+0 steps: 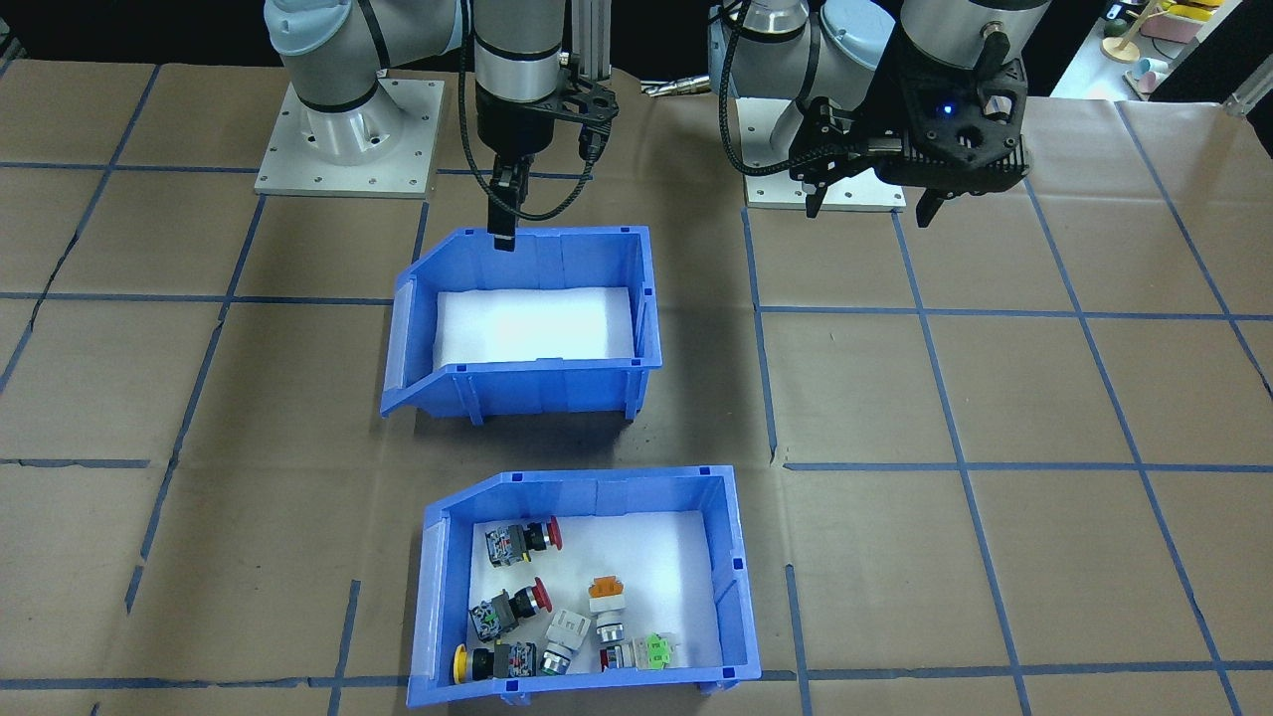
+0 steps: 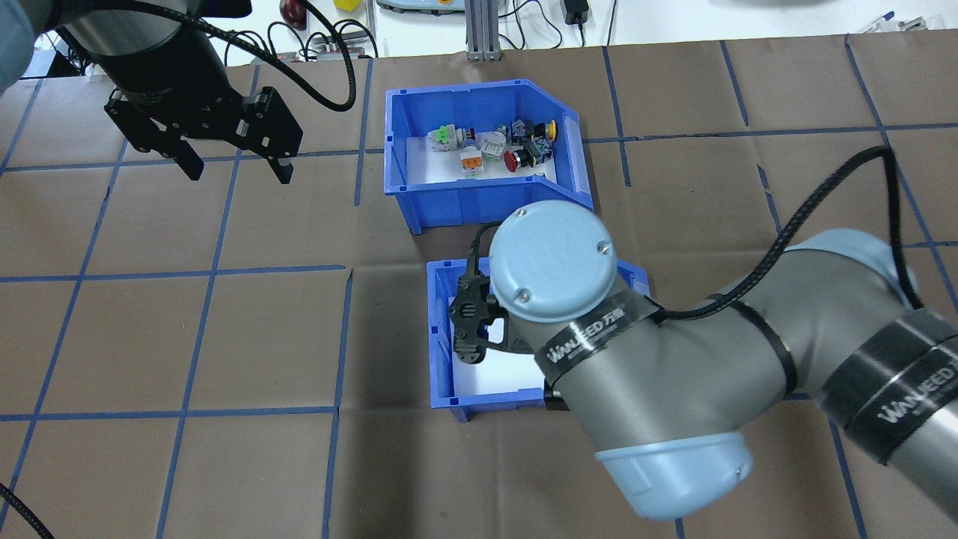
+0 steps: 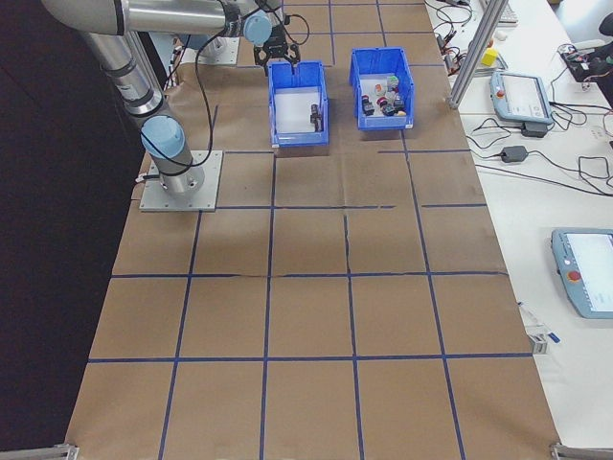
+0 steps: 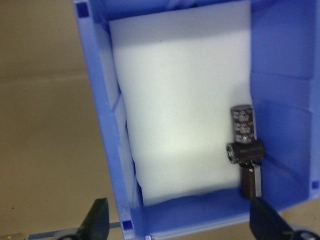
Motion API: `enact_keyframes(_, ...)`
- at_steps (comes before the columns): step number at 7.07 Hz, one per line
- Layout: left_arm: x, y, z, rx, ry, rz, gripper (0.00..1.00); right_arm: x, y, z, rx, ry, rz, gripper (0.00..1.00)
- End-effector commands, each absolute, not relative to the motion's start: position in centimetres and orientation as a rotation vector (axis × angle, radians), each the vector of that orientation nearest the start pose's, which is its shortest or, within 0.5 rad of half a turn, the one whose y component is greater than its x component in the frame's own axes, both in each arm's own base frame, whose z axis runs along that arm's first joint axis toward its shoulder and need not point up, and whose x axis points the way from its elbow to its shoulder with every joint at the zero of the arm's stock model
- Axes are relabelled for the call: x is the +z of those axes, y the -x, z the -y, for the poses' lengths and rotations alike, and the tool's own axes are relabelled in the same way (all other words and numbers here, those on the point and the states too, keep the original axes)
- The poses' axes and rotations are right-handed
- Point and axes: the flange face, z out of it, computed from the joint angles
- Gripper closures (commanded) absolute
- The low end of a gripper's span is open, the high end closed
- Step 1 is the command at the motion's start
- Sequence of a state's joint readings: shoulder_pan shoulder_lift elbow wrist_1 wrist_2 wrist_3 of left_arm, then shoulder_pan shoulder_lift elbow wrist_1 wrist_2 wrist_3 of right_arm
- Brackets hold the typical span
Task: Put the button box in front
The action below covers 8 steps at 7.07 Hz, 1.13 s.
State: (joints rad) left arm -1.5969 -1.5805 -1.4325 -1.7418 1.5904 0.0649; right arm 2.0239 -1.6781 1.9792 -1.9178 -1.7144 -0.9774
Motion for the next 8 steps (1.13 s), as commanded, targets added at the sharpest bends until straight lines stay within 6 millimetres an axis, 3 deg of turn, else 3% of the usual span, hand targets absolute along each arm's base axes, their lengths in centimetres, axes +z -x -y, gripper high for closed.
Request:
enact_keyframes(1,53.5,14.4,48.4,0.063,-0.137,-3.120,0.01,41.8,-24.1,39.1,-0.052,1.816,-2.746,0.00)
enact_keyframes(2,53.7,14.3,47.9,0.056,-0.135,-3.120,0.01,42.8,-22.0,40.8,-0.089,1.576,-2.894,0.00)
enact_keyframes(3,53.9,14.0,47.5,0.061,-0.130,-3.113,0.01,44.2,-19.5,42.5,-0.152,1.198,-3.069,0.00)
enact_keyframes(4,53.4,12.9,48.2,0.066,-0.090,-3.121,0.01,45.9,-17.6,43.7,-0.205,0.894,-3.167,0.00)
enact_keyframes(5,52.8,10.6,49.1,0.085,-0.023,-3.127,0.01,46.2,-15.9,44.5,-0.134,0.571,-3.227,0.00)
enact_keyframes(6,53.4,9.6,48.7,0.084,0.006,-3.112,0.01,46.9,-15.2,44.8,-0.118,0.272,-3.206,0.00)
enact_keyframes(7,51.3,9.3,50.1,0.148,0.015,-3.119,0.01,47.2,-14.6,45.6,-0.121,0.057,-3.143,0.00)
enact_keyframes(8,51.3,9.4,50.5,0.143,0.015,-3.125,0.01,46.9,-13.3,46.8,-0.079,-0.025,-3.127,0.00)
